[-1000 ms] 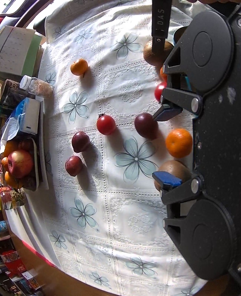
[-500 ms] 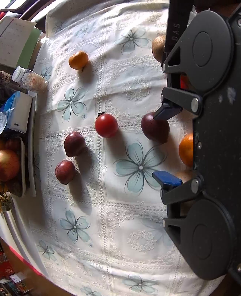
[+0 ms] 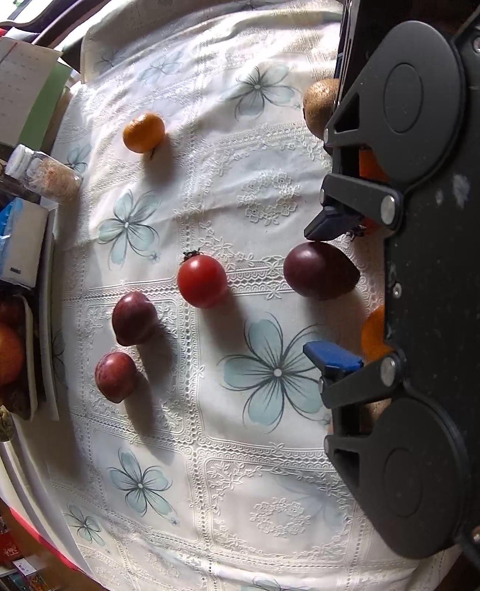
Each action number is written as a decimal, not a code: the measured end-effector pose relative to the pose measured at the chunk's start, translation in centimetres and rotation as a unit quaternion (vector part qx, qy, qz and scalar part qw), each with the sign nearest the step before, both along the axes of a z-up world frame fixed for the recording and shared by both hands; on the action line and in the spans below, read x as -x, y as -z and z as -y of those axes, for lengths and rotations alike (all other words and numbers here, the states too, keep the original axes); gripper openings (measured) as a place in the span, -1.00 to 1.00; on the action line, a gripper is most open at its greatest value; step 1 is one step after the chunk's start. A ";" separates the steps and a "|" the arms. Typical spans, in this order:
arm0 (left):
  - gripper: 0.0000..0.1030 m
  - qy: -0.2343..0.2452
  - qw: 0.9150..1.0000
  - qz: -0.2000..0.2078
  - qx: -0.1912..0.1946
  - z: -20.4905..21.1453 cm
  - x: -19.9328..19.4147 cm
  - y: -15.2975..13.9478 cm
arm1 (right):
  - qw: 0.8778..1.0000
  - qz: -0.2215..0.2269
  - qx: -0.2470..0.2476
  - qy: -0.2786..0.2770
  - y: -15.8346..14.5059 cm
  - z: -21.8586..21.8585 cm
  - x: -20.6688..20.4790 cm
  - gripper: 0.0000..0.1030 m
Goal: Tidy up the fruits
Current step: 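Close the left tool on the dark red plum while the right tool grasps the kiwi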
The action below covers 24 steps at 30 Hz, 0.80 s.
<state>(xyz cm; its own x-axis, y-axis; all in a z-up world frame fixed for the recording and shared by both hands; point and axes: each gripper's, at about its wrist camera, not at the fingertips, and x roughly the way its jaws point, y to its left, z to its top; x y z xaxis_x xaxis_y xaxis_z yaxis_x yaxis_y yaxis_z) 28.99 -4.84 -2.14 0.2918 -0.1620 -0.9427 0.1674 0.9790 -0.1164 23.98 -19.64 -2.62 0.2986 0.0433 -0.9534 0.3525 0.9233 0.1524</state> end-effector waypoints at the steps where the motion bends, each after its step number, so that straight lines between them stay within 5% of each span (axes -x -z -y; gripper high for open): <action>1: 0.18 -0.001 1.000 -0.001 -0.006 0.1 0.0 0.3 | 1.000 0.000 0.000 0.000 0.0 0.0 0.0 0.15; 20: 0.00 -0.009 1.000 -0.005 0.000 -0.2 0.4 0.4 | 1.000 0.003 0.000 -0.001 0.1 -0.1 0.0 0.14; 24: -0.32 0.002 1.000 0.005 0.001 0.1 0.7 0.3 | 1.000 0.002 0.000 -0.001 0.1 -0.1 0.0 0.14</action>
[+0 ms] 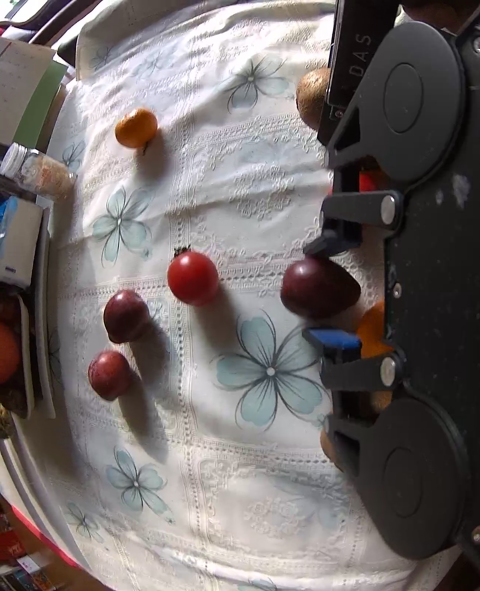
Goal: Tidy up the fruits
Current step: 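Close the left tool on the dark red plum while the right tool grasps the kiwi, then carry the plum in the left tool and kiwi in the right tool over the tray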
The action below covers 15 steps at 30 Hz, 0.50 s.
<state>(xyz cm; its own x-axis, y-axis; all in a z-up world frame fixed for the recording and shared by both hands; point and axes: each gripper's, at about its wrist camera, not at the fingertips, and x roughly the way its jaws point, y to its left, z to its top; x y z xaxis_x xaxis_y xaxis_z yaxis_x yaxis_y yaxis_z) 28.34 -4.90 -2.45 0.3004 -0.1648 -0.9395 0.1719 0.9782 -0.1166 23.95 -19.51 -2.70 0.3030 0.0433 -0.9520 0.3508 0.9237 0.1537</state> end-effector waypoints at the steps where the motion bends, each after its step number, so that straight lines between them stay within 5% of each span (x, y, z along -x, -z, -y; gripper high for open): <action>1: -0.32 -0.002 1.000 0.002 0.001 -0.1 0.0 0.0 | 1.000 0.000 0.000 0.000 0.0 0.0 0.0 0.14; 15: -0.32 -0.020 0.999 0.019 0.021 -0.7 0.4 -1.8 | 1.000 0.022 0.008 0.016 -0.8 0.6 0.2 0.13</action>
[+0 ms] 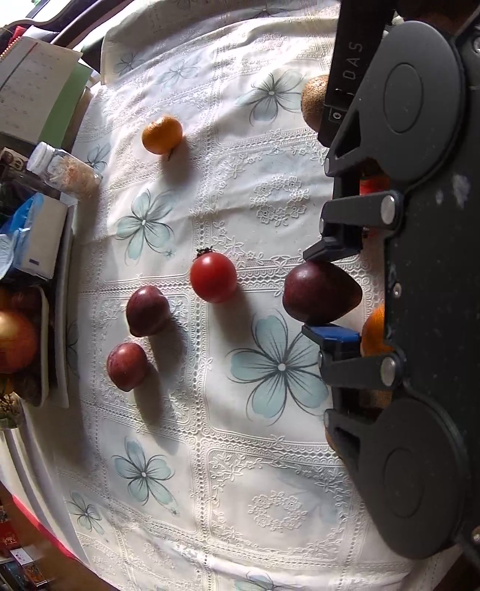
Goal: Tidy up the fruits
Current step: 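Carry the plum in the left tool and kiwi in the right tool over the tray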
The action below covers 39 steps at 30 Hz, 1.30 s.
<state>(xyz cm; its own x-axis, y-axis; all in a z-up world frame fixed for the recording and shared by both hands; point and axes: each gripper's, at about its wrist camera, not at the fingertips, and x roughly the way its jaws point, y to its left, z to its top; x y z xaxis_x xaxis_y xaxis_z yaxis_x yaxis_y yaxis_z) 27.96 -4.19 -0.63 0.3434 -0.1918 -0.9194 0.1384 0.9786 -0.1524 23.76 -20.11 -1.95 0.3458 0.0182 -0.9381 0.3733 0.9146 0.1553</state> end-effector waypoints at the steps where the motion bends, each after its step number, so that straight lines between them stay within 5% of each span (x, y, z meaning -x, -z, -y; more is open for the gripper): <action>1: -0.32 0.001 1.000 0.002 -0.001 0.0 0.1 -0.2 | 1.000 0.006 0.004 0.001 -0.2 0.0 0.0 0.13; 9: -0.32 0.018 1.000 0.007 0.010 -0.3 2.8 -2.7 | 0.999 0.041 -0.002 -0.008 -2.3 0.0 1.1 0.13; 15: -0.32 0.024 0.997 0.076 -0.008 -1.2 7.3 -5.4 | 0.994 0.106 0.026 -0.029 -4.6 -0.5 4.4 0.13; 19: -0.32 0.020 0.996 0.083 0.015 -3.0 10.8 -5.9 | 0.988 0.144 0.037 -0.039 -5.6 -0.9 7.1 0.13; 24: -0.32 0.000 0.997 0.077 0.012 -4.7 14.0 -4.8 | 0.987 0.153 0.025 -0.041 -5.3 -1.1 10.5 0.13; 39: -0.32 0.017 0.989 0.141 -0.048 -3.9 19.9 -4.2 | 0.981 0.168 0.067 -0.076 -4.2 -5.0 16.5 0.13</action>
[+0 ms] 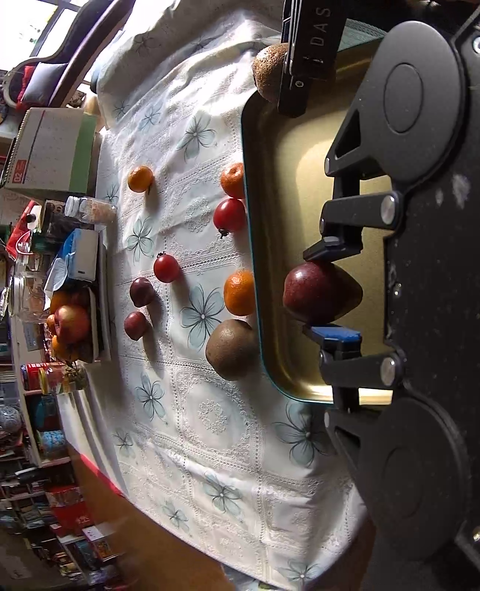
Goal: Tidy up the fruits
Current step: 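Carry the plum in the left tool and kiwi in the right tool over the tray, then open the right tool to drop the kiwi while the left tool releases the plum into the tray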
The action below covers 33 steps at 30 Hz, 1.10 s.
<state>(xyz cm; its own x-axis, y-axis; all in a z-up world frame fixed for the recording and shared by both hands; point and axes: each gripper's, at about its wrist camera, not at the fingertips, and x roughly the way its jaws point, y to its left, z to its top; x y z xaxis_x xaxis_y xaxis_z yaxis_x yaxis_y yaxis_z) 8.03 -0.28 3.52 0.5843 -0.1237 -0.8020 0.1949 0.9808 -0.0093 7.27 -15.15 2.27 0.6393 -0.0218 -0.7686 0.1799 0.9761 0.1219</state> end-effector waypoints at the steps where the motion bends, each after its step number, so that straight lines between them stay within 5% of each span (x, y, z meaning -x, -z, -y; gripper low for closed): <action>1: -0.32 0.001 1.000 0.000 -0.002 0.1 0.3 0.1 | 1.000 -0.005 -0.002 -0.002 0.2 -0.2 0.2 0.13; 21: -0.32 -0.047 0.996 -0.067 0.028 -1.1 0.5 2.2 | 0.999 -0.033 -0.006 -0.001 1.7 -1.0 1.2 0.13; 33: -0.23 -0.039 0.996 -0.068 0.032 -1.0 0.4 2.1 | 0.999 -0.038 -0.018 0.004 1.4 -0.8 1.2 0.14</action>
<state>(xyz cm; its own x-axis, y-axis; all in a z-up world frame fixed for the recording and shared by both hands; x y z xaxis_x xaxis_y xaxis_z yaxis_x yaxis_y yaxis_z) 7.60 0.70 1.42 0.4810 -0.1348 -0.8663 0.1110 0.9895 -0.0924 6.12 -14.36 0.88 0.5797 0.0016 -0.8148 0.1976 0.9699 0.1425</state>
